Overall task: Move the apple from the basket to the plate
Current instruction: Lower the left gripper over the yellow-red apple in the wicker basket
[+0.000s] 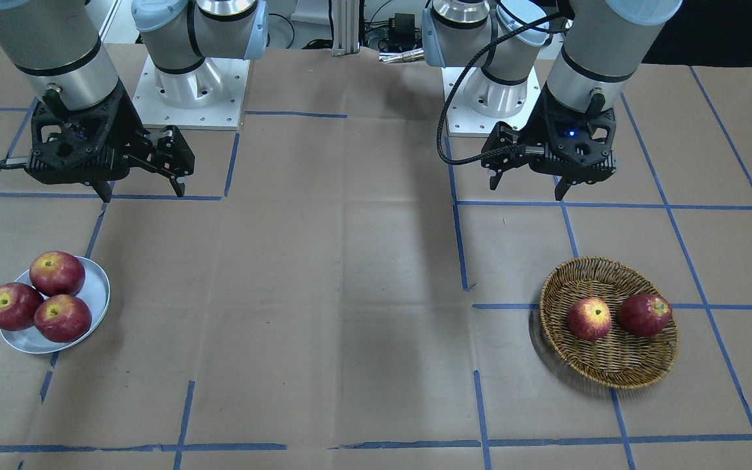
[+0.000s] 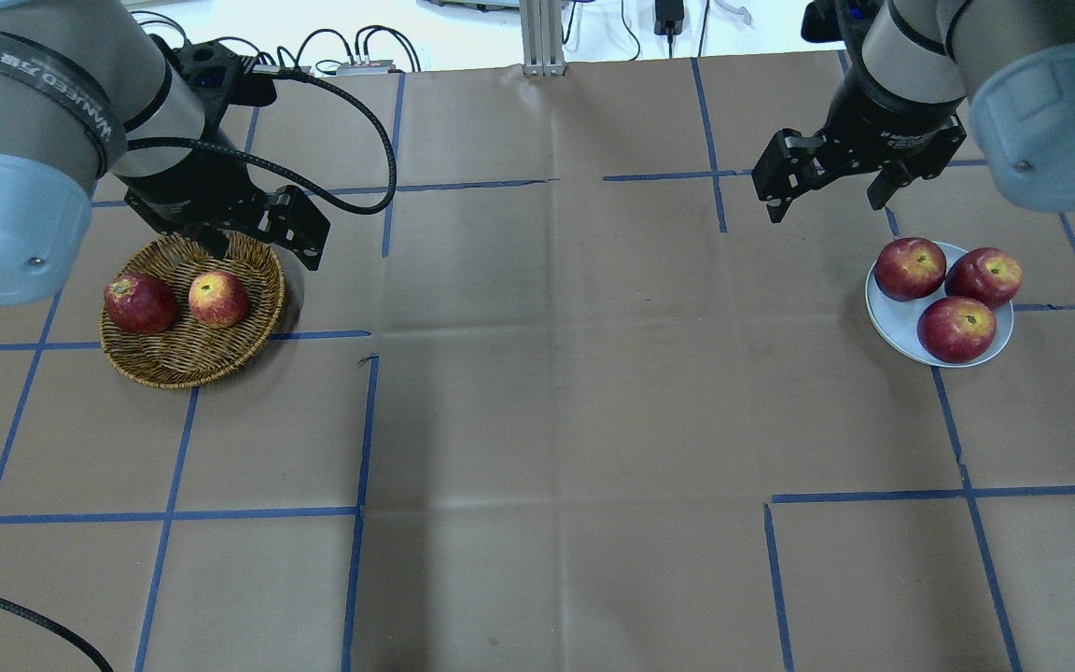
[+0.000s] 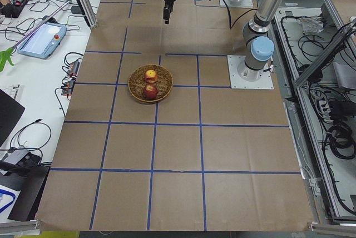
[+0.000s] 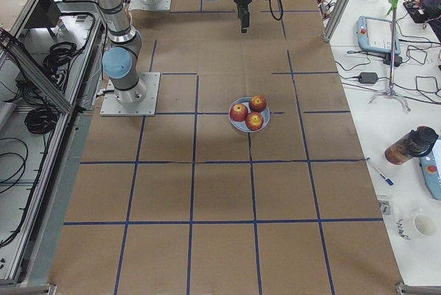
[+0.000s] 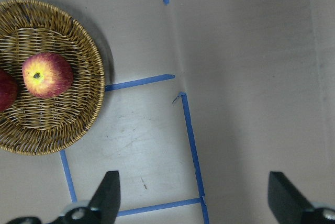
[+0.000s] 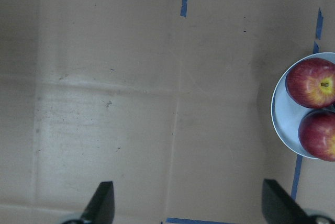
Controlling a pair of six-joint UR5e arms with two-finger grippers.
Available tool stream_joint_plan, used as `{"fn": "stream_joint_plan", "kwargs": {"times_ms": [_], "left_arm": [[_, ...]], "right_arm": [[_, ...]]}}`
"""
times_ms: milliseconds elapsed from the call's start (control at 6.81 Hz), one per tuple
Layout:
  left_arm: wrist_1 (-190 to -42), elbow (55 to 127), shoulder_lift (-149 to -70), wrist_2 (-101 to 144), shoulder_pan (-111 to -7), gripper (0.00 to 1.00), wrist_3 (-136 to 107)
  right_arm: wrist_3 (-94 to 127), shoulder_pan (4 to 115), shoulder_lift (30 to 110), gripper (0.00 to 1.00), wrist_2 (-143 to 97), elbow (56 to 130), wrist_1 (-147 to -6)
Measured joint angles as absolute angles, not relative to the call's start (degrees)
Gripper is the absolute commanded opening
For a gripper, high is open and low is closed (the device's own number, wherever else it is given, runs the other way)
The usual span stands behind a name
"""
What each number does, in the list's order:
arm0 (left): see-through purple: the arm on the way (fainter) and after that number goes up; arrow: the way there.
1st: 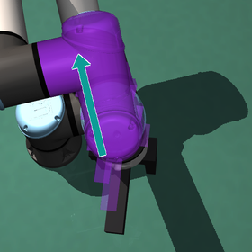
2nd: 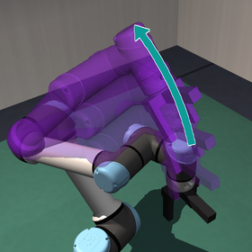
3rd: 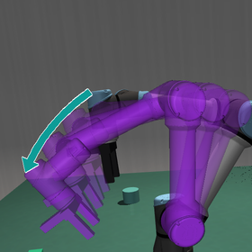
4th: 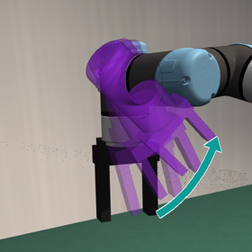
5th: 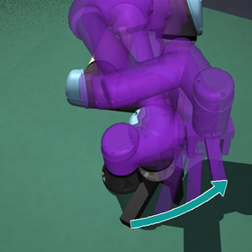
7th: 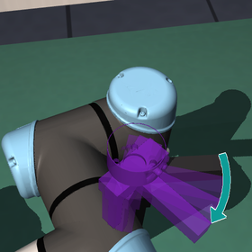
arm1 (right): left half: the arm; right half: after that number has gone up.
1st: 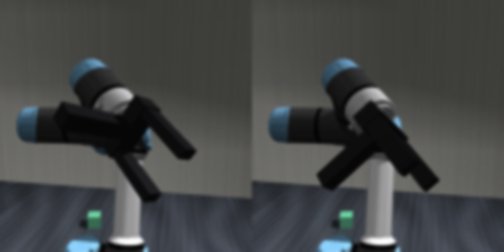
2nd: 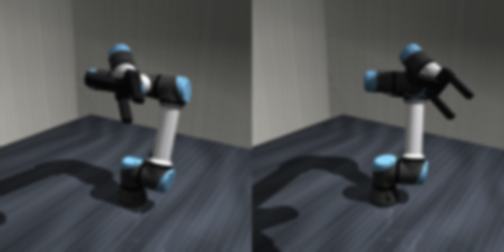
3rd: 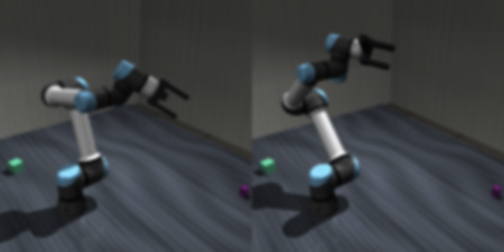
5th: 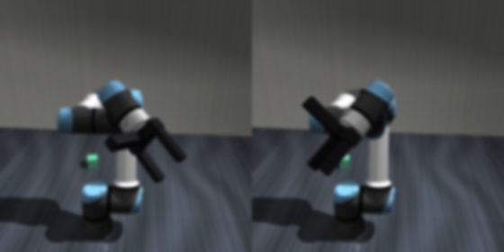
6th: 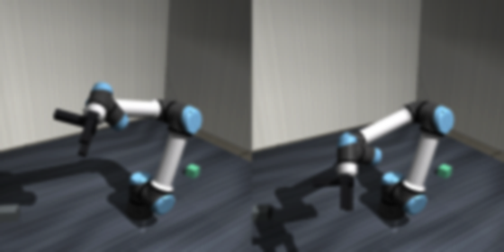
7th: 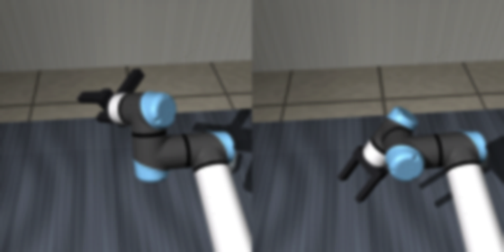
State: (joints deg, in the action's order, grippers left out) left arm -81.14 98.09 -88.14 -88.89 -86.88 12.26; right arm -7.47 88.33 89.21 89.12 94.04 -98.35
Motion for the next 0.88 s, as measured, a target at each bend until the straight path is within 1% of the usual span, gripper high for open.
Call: {"fn": "stream_joint_plan", "kwargs": {"times_ms": [881], "left_arm": [[-81.4,97.7,-88.6,-88.7,-85.3,0.99,12.3]], "right_arm": [[-7.5,88.3,89.2,1.0,89.1,94.0,-98.4]]}}
